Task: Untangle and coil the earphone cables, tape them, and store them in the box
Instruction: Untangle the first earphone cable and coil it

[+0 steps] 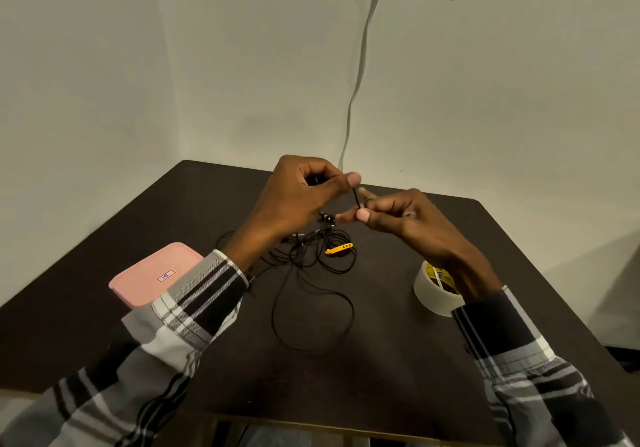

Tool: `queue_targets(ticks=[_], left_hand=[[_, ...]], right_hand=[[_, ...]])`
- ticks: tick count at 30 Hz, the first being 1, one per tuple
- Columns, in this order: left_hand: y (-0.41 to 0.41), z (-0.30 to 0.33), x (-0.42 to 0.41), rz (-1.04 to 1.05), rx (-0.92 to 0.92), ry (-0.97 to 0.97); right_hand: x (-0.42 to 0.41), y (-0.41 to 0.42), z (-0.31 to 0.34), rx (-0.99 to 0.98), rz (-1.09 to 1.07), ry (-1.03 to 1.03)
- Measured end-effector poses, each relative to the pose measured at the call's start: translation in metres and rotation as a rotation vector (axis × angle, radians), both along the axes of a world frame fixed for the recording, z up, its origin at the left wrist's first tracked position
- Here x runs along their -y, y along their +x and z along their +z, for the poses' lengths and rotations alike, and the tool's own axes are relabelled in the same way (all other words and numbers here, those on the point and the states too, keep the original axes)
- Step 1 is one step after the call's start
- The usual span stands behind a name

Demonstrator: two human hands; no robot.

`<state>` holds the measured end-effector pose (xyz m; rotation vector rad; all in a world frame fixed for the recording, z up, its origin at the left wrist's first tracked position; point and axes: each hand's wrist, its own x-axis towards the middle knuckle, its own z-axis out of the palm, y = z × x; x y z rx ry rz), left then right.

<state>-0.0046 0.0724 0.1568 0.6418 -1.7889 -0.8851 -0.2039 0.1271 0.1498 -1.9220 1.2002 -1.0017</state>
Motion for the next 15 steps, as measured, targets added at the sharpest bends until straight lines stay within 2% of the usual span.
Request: queue_targets(ticks=[2,4,6,8,11,13,15], left_hand=[[0.000,0.004,0.002,-0.044,-0.047,0.071],[0.000,0.005,0.006,-0.072,-0.105,0.176],[0.000,0.000,0.012,-0.049,-0.153,0.253],[-0.001,-0.009,0.016,-0.012,-0.164,0.304],[-0.007,-0.022,0.015,-0.002,-0.097,0.317],[-0.014,-0.029,0.009,-0.027,-0.028,0.278],[-0.019,-0.031,0.002,-0.043,0.021,0.237]], right_hand=[[-0.006,-0.001,0.000,0.185,0.121,0.080],[-0.014,-0.003,0.004,0.495,0.265,0.134],[-0.021,-0.004,0.010,0.755,0.378,0.093],[-0.026,-0.001,0.018,0.958,0.372,-0.012],[-0.028,0.009,0.034,1.234,0.225,-0.135],[-0.021,0.013,0.036,1.292,0.104,-0.188],[-0.010,0.012,0.030,1.166,-0.035,-0.240]])
